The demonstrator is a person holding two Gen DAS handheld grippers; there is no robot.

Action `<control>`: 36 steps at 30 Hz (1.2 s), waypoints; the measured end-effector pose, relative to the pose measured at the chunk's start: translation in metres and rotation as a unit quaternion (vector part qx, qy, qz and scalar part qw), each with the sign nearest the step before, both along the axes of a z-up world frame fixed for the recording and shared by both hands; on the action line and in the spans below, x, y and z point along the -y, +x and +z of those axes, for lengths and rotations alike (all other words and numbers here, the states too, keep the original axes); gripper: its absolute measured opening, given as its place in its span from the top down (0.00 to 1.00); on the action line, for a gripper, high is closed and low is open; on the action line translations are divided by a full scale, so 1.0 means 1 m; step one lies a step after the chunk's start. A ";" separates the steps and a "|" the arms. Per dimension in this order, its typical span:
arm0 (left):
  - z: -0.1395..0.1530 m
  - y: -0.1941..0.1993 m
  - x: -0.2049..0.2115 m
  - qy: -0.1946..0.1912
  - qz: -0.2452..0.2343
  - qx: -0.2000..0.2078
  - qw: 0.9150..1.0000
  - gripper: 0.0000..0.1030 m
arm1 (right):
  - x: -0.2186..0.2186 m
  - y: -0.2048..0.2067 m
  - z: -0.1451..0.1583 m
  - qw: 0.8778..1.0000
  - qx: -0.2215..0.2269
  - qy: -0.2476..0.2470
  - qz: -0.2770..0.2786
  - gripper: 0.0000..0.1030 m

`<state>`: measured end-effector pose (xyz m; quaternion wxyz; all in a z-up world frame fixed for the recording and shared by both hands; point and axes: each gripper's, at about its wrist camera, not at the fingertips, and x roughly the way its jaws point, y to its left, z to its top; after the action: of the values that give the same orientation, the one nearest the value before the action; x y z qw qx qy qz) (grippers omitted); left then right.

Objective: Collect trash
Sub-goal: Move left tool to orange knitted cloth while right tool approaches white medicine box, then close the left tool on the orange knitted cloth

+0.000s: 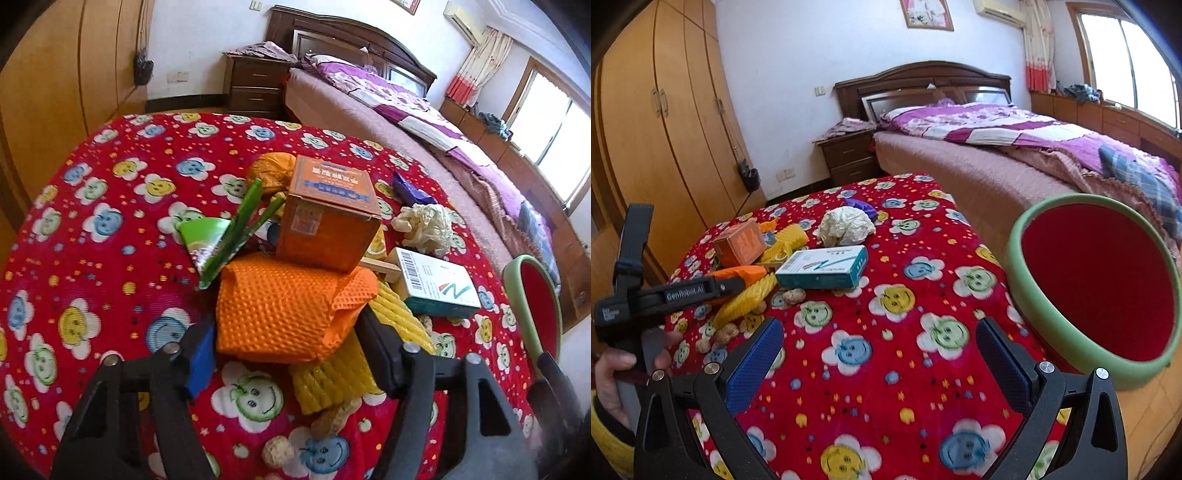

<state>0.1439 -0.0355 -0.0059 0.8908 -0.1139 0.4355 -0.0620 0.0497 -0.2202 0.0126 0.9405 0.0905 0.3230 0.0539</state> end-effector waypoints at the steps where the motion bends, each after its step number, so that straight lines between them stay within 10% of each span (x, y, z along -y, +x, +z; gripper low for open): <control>1: -0.001 0.000 -0.001 -0.009 -0.001 0.005 1.000 0.39 | -0.001 0.004 0.000 1.000 -0.002 0.000 0.004 0.00; 12: -0.001 0.000 -0.014 -0.055 -0.012 0.018 0.998 0.70 | -0.024 0.057 -0.009 0.998 -0.058 0.001 0.039 0.00; 36: 0.034 -0.044 -0.066 -0.045 0.032 0.073 0.996 0.72 | -0.068 0.089 -0.016 0.996 -0.075 -0.033 0.022 0.00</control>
<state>0.0995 0.0305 0.0283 0.9159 -0.1625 0.3619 -0.0612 0.1385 -0.1524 -0.0030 0.9147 0.0563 0.3961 0.0570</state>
